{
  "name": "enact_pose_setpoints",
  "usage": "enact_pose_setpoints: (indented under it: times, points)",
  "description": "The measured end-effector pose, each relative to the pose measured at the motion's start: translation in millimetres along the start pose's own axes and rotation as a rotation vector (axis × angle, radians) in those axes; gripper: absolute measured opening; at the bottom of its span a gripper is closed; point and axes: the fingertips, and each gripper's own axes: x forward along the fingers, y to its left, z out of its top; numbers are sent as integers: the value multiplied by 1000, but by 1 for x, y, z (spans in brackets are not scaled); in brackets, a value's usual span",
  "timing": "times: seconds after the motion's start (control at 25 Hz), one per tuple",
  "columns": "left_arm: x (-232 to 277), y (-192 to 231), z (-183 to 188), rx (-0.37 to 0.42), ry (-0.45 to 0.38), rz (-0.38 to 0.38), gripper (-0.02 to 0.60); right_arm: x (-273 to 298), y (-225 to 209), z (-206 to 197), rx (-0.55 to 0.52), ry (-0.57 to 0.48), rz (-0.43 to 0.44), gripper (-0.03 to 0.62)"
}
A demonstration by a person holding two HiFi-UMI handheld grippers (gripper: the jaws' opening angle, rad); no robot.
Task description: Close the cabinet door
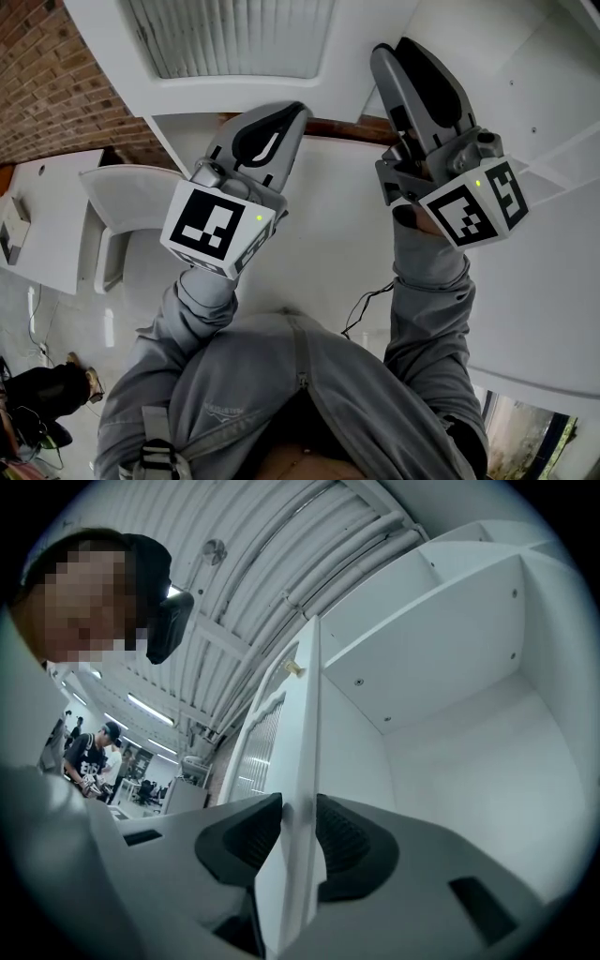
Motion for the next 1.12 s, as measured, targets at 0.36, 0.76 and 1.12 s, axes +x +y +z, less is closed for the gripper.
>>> enact_pose_setpoints:
  times: [0.36,0.76,1.12]
  points:
    - [3,1,-1,1,-3,-1,6,-2,-7,-4,11,1,-15,130]
    - [4,-1,0,-5,-8,-7,5,-3,-9,-4,31,-6,-7,144]
    - [2,1,-1,-26,11,-9,6,1,-11,-5,5,5,-58,144]
